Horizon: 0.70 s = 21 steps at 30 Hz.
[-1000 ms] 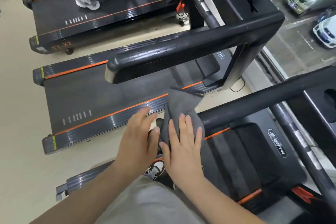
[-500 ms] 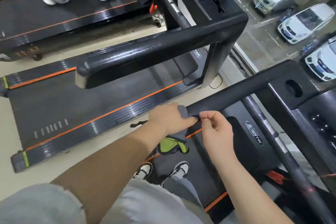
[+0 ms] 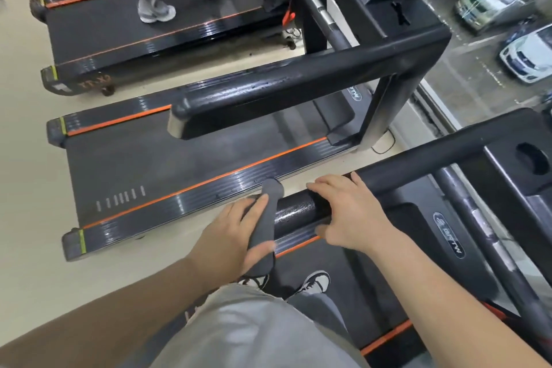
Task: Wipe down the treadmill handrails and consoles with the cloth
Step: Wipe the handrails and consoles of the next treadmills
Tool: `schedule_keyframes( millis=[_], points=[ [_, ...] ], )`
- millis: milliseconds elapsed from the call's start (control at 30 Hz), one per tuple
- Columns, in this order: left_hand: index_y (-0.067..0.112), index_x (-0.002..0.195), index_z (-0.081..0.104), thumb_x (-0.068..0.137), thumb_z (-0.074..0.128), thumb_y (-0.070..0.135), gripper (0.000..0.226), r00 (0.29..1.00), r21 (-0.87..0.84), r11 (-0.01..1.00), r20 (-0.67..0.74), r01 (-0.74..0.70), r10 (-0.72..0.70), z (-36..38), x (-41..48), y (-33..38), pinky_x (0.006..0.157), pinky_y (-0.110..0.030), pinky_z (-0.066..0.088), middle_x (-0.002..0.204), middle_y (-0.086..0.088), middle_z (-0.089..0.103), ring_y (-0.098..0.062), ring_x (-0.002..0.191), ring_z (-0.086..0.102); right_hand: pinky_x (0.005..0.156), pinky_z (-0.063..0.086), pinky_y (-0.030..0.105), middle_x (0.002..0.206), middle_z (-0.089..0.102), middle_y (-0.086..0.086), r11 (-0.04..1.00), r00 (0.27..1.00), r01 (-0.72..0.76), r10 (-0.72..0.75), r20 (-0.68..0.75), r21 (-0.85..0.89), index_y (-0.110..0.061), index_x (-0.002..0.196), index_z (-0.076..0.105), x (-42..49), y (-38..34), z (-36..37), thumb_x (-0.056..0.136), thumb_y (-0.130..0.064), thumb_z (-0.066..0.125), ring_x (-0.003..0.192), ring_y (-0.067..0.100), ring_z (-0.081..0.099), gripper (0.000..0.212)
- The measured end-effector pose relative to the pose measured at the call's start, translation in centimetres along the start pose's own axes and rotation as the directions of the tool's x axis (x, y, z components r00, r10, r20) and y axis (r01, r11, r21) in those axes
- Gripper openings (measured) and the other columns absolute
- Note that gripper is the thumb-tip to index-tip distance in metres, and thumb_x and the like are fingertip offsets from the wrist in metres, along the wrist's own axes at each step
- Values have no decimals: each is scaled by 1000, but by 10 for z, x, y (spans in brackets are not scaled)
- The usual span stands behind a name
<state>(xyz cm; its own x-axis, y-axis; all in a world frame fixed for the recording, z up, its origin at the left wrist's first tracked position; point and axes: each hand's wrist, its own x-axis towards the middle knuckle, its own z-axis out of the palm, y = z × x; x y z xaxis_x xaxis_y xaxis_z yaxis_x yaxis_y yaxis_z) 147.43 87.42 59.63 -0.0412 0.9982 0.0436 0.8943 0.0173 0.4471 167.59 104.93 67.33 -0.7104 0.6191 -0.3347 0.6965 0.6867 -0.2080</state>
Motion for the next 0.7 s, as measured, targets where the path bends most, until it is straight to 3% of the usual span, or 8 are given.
schedule_keyframes(
  millis=[100, 167, 267, 367, 467, 567, 633, 700],
  points=[
    [20, 152, 36, 99, 27, 70, 74, 977, 77, 987, 151, 139, -150, -14, 47, 31, 93, -44, 49, 132, -5, 57, -33, 116, 59, 110, 35, 31, 124, 58, -10, 1000, 1000, -13, 13, -10, -3, -27, 131, 63, 8, -2, -1, 59, -44, 82, 120, 18, 51, 76],
    [19, 142, 43, 100, 26, 68, 67, 937, 124, 966, 242, 226, -251, -14, 83, 54, 87, -44, 48, 131, -8, 60, -35, 115, 61, 91, 45, 31, 106, 59, -8, 997, 998, -38, 42, -53, 68, -25, 111, 66, 12, -5, -2, 62, -38, 73, 107, 23, 55, 50],
    [16, 130, 52, 102, 26, 65, 62, 920, 114, 950, 241, 290, -310, -5, 106, 72, 85, -43, 47, 127, -11, 63, -36, 113, 62, 73, 43, 33, 88, 47, -12, 990, 993, -13, 29, -111, 138, -27, 88, 53, 13, -5, -1, 66, -25, 64, 95, 24, 55, 25],
    [21, 141, 46, 97, 27, 72, 70, 969, 104, 971, 100, 215, -225, -3, 70, 58, 82, -42, 50, 127, -3, 60, -31, 109, 61, 78, 38, 27, 96, 52, -14, 989, 994, -24, 40, -104, 148, -23, 104, 64, 9, -3, -1, 66, -29, 80, 103, 19, 52, 42],
    [32, 155, 33, 93, 36, 77, 77, 993, -117, 986, 34, 117, -114, 1, 21, 24, 98, -41, 49, 147, 9, 46, -23, 120, 56, 85, 40, 25, 109, 57, -10, 991, 994, -58, 68, -83, 121, -22, 120, 65, 10, -4, 2, 57, -35, 90, 111, 16, 50, 69],
    [34, 158, 31, 90, 50, 78, 83, 996, -211, 974, -18, 83, -89, 4, -8, 2, 103, -39, 49, 152, 11, 41, -19, 126, 55, 92, 38, 22, 115, 57, -9, 992, 995, -67, 74, -61, 105, -20, 125, 64, 10, -5, 5, 58, -33, 90, 116, 17, 50, 74],
    [33, 160, 26, 86, 52, 81, 93, 998, -174, 983, 21, 59, -56, 2, -1, 1, 104, -40, 48, 150, 7, 42, -21, 126, 54, 104, 31, 18, 124, 58, -8, 988, 997, -59, 64, -31, 140, -20, 133, 62, 9, -3, 2, 64, -32, 89, 126, 19, 48, 75],
    [29, 163, 13, 86, 48, 81, 99, 991, -56, 997, 125, 45, -38, -6, 24, 16, 105, -40, 46, 151, 3, 39, -25, 127, 51, 120, 19, 21, 138, 57, -10, 932, 991, -126, 132, 5, 340, -24, 143, 56, 3, 6, -4, 78, -25, 84, 142, 16, 38, 71]
  ],
)
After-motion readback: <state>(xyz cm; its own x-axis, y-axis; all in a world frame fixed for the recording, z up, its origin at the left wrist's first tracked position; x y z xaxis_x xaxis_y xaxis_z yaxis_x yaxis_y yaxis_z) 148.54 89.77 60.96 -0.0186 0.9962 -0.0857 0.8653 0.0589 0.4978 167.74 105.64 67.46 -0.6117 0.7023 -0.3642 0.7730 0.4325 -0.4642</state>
